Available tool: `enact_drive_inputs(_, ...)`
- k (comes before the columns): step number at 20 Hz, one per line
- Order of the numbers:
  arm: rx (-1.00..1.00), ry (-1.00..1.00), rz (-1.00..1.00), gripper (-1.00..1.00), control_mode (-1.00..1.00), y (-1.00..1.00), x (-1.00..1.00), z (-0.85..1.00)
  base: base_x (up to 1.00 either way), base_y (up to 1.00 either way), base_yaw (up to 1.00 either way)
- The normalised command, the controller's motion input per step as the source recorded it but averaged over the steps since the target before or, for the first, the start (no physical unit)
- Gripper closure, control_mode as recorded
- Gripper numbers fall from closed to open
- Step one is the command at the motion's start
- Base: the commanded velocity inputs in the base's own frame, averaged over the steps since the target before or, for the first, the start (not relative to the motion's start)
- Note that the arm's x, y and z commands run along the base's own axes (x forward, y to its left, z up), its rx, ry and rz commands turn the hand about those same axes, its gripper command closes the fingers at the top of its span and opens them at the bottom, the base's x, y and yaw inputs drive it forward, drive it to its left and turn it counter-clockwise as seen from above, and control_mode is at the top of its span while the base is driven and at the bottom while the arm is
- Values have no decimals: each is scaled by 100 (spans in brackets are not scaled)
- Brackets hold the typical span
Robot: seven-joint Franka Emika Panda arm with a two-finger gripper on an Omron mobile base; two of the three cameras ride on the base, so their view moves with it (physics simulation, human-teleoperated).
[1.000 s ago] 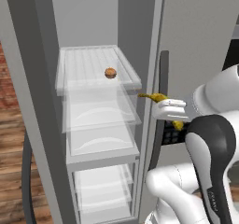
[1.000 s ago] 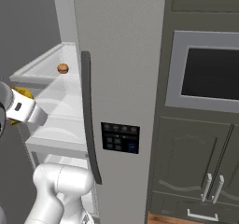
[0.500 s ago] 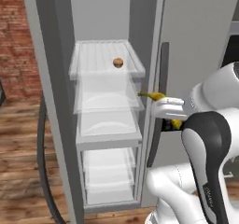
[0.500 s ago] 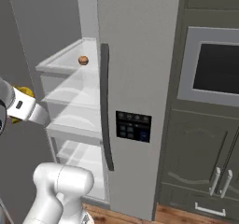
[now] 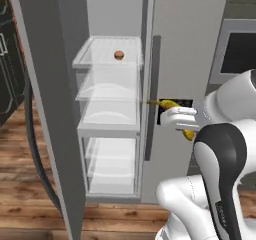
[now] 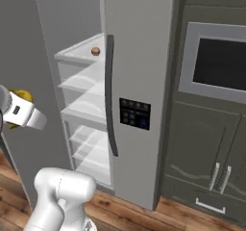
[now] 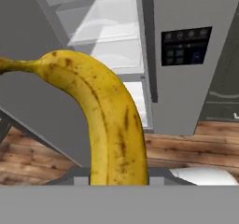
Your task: Pick the tangerine and banana from the fridge and place them inside the tupperware on the counter.
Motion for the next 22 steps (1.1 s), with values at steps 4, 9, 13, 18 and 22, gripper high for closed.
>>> enact_drive_inputs(4, 0, 0, 0, 100, 100, 0, 0, 0, -68, -69, 39)
enact_drive_inputs(9, 0, 0, 0, 100, 100, 0, 0, 0, -76, -17, 90)
enact_drive_inputs(13, 0, 0, 0, 100, 100, 0, 0, 0, -78, 0, 100)
enact_drive_inputs(18, 0, 0, 0, 100, 100, 0, 0, 0, -90, 0, 100)
enact_drive_inputs(22, 0, 0, 0, 100, 100, 0, 0, 0, -86, 7, 100)
